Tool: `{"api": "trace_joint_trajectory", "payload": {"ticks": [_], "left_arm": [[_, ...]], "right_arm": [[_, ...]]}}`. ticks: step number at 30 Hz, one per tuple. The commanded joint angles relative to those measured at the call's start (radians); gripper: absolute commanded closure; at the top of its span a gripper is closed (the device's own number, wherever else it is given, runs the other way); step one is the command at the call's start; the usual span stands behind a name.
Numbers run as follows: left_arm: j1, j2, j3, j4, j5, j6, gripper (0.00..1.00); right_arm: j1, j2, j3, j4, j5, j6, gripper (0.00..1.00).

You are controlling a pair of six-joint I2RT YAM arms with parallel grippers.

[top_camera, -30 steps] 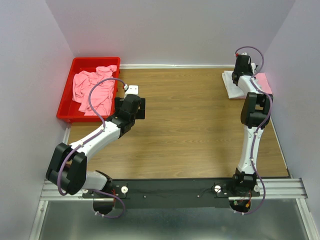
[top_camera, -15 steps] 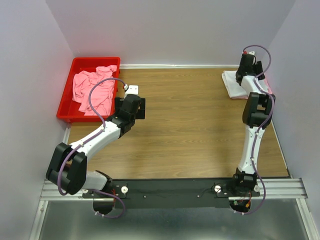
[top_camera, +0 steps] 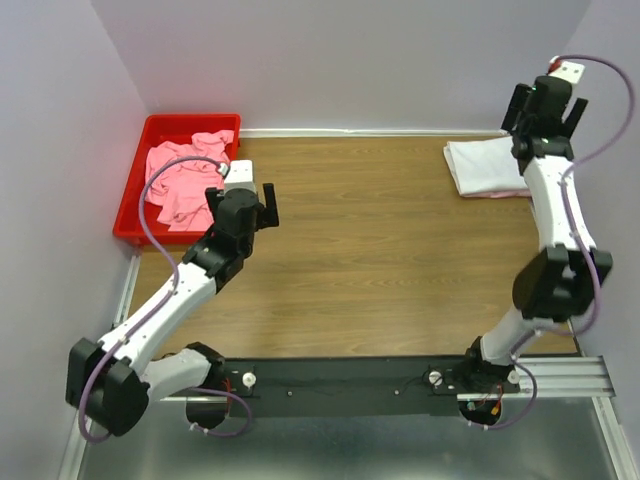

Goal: Fold and stack the t-shirts
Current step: Reset both grippers

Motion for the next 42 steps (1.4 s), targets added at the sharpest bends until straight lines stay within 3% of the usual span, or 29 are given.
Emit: {"api": "trace_joint_trajectory", "payload": {"ticks": [1, 4, 10, 13, 17, 27, 34, 42], "left_arm": [[-0.004, -0.110, -0.001, -0.048, -0.081, -0.039, 0.02], [-0.004, -0.224, 0.013, -0.097, -0.114, -0.054, 0.02], [-0.003, -0.556, 0.013, -0.216, -0.167, -0.102, 0.02], [-0.003, -0.665, -0.006, -0.228, -0.132, -0.090, 0.02], [-0.003, -0.796, -0.044, -0.233, -0.098, -0.108, 0.02], [-0.004, -0.977, -0.205, -0.225, -0.115, -0.215, 0.02], [-0.004, -1.028, -0.245, -0.223, -0.200, -0.267, 0.01], [-0.003, -1.026, -0.254, -0.206, -0.189, -0.261, 0.01]], "right_arm": [[0.000, -0.225, -0.125, -0.157, -0.281, 0.235, 0.00], [0.000, -0.461, -0.235, -0.174, -0.378, 0.273, 0.00], [0.011, -0.875, -0.399, -0.191, -0.409, 0.282, 0.00], [0.027, -1.045, -0.499, -0.194, -0.418, 0.295, 0.00], [0.089, -1.155, -0.599, -0.194, -0.355, 0.293, 0.00], [0.167, -1.276, -0.746, -0.188, -0.248, 0.275, 0.00], [0.198, -1.289, -0.778, -0.150, -0.231, 0.249, 0.00], [0.204, -1.301, -0.807, -0.134, -0.246, 0.250, 0.00]]}}
